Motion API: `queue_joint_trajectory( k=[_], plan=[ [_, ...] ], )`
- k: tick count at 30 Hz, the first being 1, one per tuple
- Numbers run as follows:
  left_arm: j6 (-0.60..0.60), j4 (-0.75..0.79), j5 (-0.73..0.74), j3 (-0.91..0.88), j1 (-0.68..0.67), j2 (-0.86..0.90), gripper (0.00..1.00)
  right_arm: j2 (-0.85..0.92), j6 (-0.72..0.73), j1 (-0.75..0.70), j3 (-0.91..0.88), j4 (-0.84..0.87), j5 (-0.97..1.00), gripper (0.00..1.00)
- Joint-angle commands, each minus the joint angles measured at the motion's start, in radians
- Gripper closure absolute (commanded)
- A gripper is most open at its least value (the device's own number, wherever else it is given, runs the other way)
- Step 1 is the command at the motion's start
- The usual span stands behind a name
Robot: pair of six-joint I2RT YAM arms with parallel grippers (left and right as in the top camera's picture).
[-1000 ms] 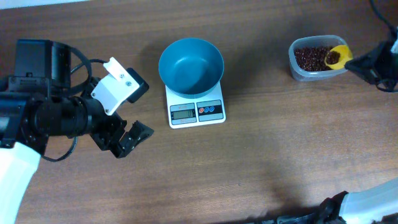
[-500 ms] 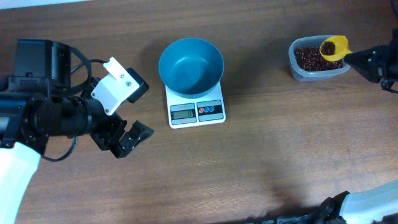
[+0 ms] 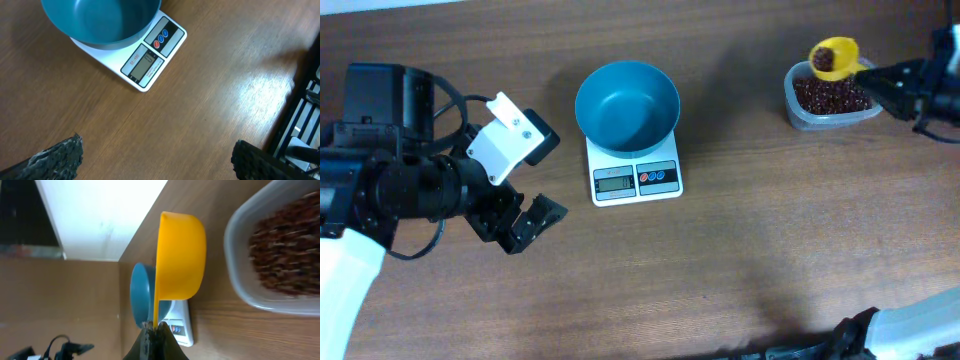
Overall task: Scoop item into bowl and weigh 50g on scale
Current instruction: 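Carry the filled yellow scoop left over the teal bowl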
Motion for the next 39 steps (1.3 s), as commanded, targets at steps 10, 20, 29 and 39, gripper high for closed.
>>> queue_joint_trajectory(
  k=[10, 20, 29, 39],
  plan=[
    [-0.013, 0.001, 0.018, 0.008, -0.003, 0.001, 0.01, 0.002, 0.059, 0.394, 0.013, 0.117, -0.039, 0.96],
    [-0.013, 0.001, 0.018, 0.008, -0.003, 0.001, 0.01, 0.002, 0.204, 0.64, 0.013, 0.422, -0.024, 0.96],
    [-0.013, 0.001, 0.018, 0.008, -0.003, 0.001, 0.01, 0.002, -0.042, 0.644, 0.013, 0.425, 0.115, 0.96],
    [-0.013, 0.001, 0.018, 0.008, -0.003, 0.001, 0.01, 0.0, -0.179, 0.661, 0.013, 0.43, 0.227, 0.96]
  ],
)
